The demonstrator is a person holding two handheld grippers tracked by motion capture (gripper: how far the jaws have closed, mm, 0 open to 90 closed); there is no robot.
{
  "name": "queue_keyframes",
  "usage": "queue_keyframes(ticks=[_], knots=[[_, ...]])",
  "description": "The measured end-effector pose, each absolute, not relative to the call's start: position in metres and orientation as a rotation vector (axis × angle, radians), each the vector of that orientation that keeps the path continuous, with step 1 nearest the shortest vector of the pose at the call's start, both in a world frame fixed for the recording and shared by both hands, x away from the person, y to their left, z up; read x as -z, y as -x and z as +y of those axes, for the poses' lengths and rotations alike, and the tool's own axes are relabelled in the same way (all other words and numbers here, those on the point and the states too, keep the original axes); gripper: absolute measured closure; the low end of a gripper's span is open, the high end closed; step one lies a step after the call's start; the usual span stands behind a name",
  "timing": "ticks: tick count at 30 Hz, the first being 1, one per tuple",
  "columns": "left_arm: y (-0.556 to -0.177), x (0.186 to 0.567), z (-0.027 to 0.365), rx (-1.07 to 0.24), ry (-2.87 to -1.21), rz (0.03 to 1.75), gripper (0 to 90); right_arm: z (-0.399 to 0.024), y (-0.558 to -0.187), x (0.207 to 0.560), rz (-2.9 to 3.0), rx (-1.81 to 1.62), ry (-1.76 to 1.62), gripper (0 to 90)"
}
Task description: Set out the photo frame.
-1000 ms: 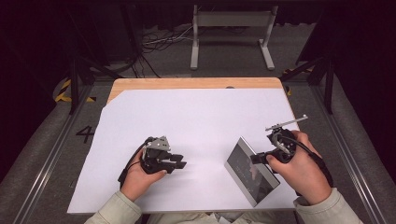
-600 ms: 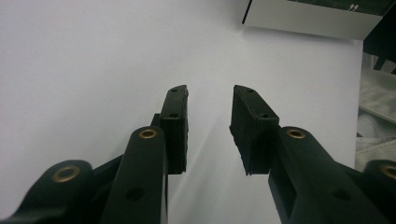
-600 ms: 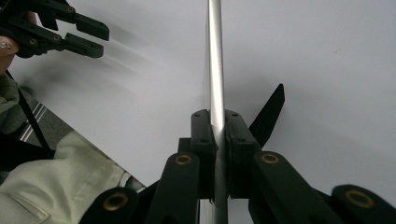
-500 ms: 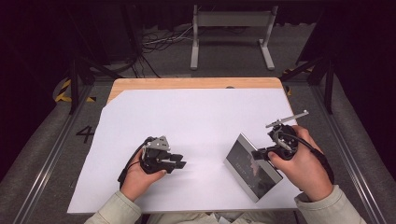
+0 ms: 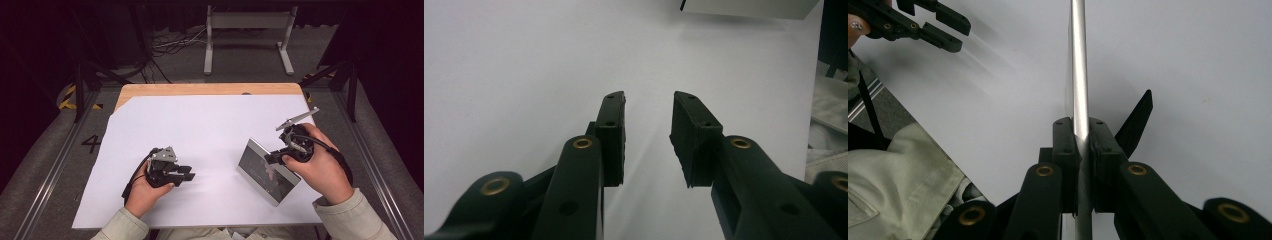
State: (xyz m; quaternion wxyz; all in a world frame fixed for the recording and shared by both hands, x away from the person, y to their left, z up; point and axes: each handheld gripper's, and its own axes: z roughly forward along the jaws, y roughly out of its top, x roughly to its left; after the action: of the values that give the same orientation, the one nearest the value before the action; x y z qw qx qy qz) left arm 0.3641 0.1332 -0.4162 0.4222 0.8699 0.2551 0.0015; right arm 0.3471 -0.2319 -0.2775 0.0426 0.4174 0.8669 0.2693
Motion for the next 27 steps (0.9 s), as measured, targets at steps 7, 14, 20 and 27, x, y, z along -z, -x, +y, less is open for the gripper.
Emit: queue_keyframes(ticks=[7,14,20,27], knots=[[-0.364,0.416,0.136,-0.005,-2.176,0.643,67.7,-0.224,-0.361,0.273,2.722,-0.817,-1.144,84.3],[-0.365,0.416,0.135,-0.003,-2.174,0.642,67.6,-0.216,-0.37,0.269,2.788,-0.802,-1.004,84.3],[-0.366,0.416,0.135,-0.003,-2.173,0.643,67.7,-0.209,-0.378,0.267,2.822,-0.794,-0.91,84.2],[-0.366,0.416,0.135,-0.003,-2.175,0.643,67.8,-0.203,-0.387,0.265,2.867,-0.803,-0.765,84.2]])
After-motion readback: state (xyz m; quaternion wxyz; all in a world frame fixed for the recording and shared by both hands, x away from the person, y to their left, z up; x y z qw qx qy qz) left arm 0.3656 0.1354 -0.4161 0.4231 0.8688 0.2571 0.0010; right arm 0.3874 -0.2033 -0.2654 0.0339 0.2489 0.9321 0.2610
